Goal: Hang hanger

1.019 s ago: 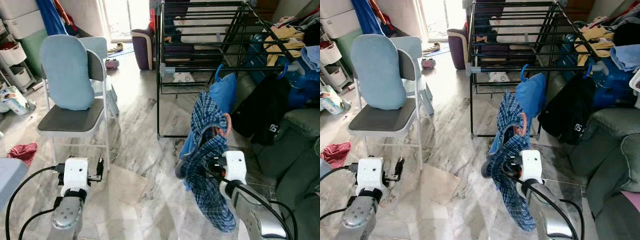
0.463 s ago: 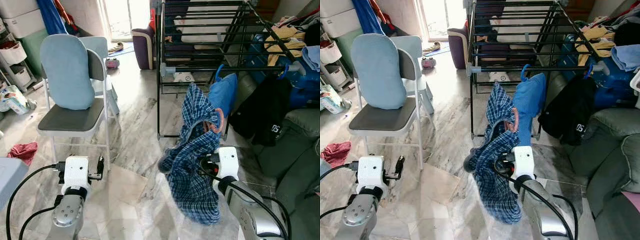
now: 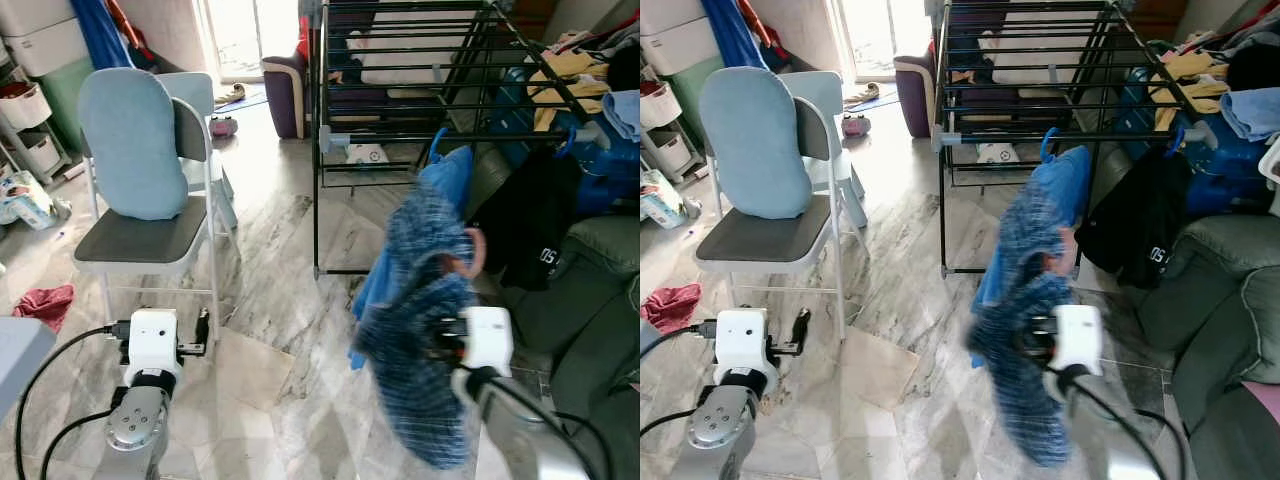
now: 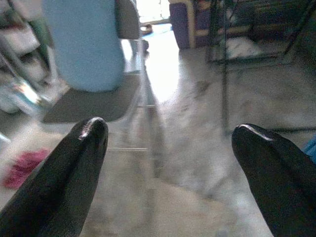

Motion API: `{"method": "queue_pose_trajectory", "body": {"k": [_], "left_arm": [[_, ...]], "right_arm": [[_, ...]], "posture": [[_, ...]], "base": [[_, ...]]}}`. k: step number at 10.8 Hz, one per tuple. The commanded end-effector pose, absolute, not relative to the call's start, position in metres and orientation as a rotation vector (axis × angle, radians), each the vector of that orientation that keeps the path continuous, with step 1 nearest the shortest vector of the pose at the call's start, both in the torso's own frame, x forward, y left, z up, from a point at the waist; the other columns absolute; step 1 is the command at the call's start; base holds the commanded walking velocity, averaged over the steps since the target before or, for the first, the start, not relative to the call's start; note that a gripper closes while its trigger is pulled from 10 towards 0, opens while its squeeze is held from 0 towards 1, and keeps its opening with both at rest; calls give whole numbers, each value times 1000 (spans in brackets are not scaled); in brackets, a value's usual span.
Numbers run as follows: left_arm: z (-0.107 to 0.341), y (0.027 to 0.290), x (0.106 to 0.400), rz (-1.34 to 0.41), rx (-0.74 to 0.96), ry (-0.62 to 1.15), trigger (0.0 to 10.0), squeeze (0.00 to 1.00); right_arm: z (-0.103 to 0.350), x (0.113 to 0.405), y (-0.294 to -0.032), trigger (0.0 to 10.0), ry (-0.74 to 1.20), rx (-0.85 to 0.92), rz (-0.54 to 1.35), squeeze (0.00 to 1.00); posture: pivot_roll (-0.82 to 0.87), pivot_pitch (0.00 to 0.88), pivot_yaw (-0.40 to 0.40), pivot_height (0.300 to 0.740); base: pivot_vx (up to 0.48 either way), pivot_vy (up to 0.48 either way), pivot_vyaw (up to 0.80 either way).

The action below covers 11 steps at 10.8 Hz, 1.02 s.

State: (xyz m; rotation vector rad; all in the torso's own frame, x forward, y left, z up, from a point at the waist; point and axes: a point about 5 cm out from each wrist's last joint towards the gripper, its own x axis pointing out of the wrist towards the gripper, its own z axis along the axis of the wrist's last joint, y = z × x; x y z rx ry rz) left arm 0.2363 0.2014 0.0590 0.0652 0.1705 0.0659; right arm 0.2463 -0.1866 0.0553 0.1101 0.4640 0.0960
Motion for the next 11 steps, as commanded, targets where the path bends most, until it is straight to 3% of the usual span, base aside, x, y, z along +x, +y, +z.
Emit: {"method": "queue_pose_trajectory", "body": {"k": [1,4,8,11], "left_arm": [[65,201,238,49,5,141,10000,0],[79,185,243,-40,-80,80,10000,0],[68,208,233,-15,64,104,10000,0],[51,217,220,-1,43,144,10000,0]], "right_arm": [[66,250,-184,10000,420,124,107,0],[71,258,-175,10000,399,133,129,0],[71,259,-176,10000,400,128,130,0],[69,260,-171,10000,403,128,141,0]], "posture": [[-115,0,24,740],[-105,0,19,740],[-106,0,11,740],[-103,0,3,740]], "base": [[0,0,0],[0,0,0],[0,0,0],[0,0,0]]}}
